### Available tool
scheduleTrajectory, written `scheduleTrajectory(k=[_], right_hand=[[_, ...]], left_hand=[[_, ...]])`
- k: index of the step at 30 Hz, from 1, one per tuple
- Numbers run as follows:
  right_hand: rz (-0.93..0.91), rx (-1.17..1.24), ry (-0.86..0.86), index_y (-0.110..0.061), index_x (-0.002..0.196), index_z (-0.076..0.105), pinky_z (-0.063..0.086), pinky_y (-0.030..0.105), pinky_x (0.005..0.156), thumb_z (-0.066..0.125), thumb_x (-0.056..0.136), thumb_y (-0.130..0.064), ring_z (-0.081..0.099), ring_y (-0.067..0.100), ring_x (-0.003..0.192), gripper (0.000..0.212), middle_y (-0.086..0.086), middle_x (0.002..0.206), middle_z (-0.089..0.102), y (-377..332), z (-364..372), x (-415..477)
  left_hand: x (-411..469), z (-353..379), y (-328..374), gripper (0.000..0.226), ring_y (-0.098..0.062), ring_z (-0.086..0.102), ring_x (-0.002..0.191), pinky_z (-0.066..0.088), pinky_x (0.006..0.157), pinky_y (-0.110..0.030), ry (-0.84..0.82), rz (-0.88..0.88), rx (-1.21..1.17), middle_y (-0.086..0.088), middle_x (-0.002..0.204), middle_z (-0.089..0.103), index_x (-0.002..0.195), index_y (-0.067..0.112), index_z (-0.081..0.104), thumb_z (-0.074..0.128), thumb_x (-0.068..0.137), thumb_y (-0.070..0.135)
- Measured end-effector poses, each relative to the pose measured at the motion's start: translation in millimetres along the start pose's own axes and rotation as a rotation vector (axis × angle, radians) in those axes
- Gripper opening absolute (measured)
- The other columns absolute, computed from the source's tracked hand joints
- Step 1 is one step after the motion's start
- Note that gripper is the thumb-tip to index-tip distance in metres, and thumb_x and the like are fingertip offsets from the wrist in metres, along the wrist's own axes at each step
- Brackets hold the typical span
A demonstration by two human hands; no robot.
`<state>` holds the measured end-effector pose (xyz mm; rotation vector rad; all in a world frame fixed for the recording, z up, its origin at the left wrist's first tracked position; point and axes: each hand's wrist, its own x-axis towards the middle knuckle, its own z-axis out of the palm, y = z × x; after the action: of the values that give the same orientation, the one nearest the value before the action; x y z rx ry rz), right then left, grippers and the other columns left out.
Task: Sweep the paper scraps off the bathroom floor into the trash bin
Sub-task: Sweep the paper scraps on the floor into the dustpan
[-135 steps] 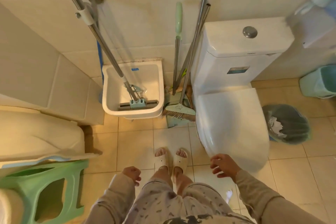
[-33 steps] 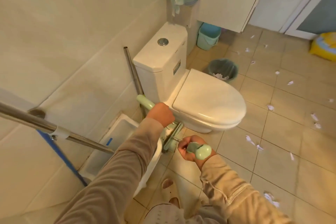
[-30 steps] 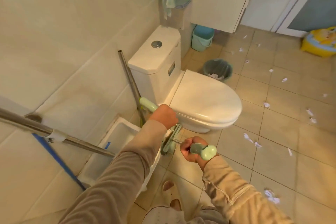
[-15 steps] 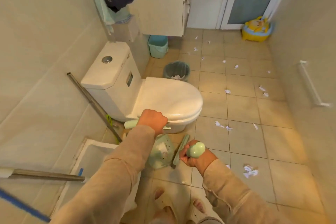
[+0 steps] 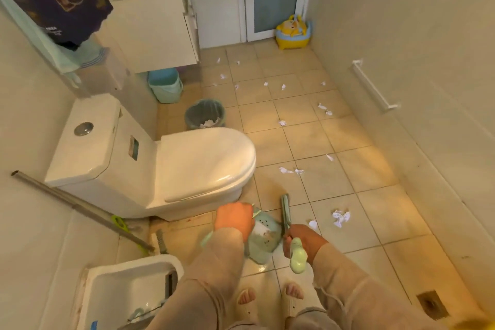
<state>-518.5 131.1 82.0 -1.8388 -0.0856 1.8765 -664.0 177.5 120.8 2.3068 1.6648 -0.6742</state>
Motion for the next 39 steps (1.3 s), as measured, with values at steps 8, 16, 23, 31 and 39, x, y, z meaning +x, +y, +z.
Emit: scheduleTrajectory(k=[8,16,23,31,39], right_hand=[[-0.031,0.201,0.156,0.000,0.067,0.047,0.035,0.008,0.029,0.029,0.094,0.003,0.037,0.012,0.013,0.032,0.015,0.031,0.051,15.8,-37.1,-11.5],[-0.013,0.144,0.364,-0.007,0.056,0.037,0.033,0.011,0.033,0.032,0.091,0.008,0.037,0.013,0.018,0.038,0.006,0.023,0.039,18.4,-60.4,-9.2],[-0.048,-0.118,0.419,-0.005,0.074,0.036,0.032,0.023,0.050,0.033,0.093,0.005,0.033,0.014,0.054,0.022,0.005,0.064,0.035,10.7,-79.0,-1.6],[0.039,-0.388,0.285,-0.019,0.059,0.032,0.037,0.019,0.051,0.040,0.093,-0.001,0.034,0.005,0.057,0.039,-0.003,0.066,0.035,35.9,-84.3,-11.8],[0.098,-0.473,0.203,-0.012,0.061,0.041,0.033,0.008,0.022,0.045,0.089,0.003,0.044,-0.005,0.015,0.032,-0.006,0.033,0.055,25.2,-104.5,-27.0]], left_hand=[[29.8,-22.7,-10.0,0.034,-0.028,0.058,0.116,0.046,0.092,-0.032,0.013,0.165,0.132,-0.009,0.125,0.061,0.123,0.014,0.055,0.049,0.093,0.029],[47.9,-44.6,18.1,0.032,-0.029,0.060,0.109,0.048,0.086,-0.034,0.008,0.380,0.256,-0.010,0.118,0.064,0.114,0.013,0.059,0.048,0.093,0.034],[43.9,-34.9,41.4,0.032,-0.029,0.061,0.107,0.048,0.083,-0.034,-0.029,0.467,0.275,-0.011,0.115,0.065,0.112,0.012,0.059,0.047,0.093,0.035],[44.0,-31.6,63.2,0.030,-0.028,0.059,0.114,0.047,0.088,-0.033,0.008,0.462,0.304,-0.011,0.123,0.062,0.119,0.011,0.057,0.047,0.096,0.027],[56.8,-35.8,72.6,0.030,-0.027,0.060,0.112,0.047,0.086,-0.031,0.061,0.448,0.325,-0.009,0.120,0.064,0.117,0.013,0.059,0.048,0.095,0.029]])
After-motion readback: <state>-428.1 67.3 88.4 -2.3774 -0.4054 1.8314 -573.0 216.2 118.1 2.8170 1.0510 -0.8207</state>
